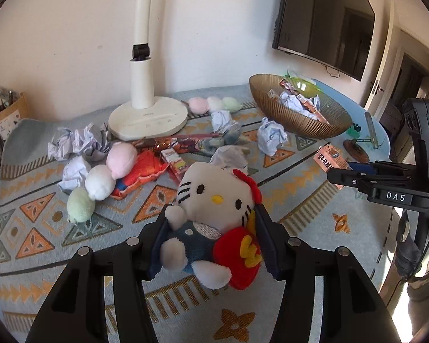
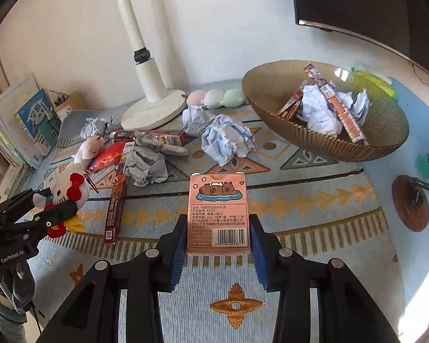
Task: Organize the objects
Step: 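Grasp the pink box with the right gripper while the left grasps the Hello Kitty plush, then carry the box and plush over the gold bowl and open both grippers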
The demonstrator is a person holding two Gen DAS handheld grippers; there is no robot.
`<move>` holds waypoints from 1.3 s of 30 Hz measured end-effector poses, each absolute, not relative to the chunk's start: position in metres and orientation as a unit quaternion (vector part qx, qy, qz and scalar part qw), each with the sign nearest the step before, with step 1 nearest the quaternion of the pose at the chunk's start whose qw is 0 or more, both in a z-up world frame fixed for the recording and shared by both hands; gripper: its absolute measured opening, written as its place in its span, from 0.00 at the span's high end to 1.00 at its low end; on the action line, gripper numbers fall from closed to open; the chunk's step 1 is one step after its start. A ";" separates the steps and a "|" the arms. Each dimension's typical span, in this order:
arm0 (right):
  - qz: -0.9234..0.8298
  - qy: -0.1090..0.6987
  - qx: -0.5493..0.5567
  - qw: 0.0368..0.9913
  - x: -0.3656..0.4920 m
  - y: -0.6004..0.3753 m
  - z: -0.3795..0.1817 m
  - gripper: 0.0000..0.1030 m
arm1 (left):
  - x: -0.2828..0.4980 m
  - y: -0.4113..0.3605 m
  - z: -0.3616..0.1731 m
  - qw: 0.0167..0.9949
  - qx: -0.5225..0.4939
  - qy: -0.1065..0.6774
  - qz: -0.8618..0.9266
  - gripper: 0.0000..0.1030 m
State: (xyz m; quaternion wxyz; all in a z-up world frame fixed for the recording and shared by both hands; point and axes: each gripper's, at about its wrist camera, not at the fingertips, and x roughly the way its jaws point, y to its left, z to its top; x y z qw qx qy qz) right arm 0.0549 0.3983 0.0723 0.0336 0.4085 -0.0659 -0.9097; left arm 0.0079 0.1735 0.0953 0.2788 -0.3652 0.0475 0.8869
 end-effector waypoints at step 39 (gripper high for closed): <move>-0.934 -0.085 0.346 -0.005 0.040 0.419 0.138 0.31 | -0.005 0.144 0.166 0.199 -0.284 -0.052 0.936 0.01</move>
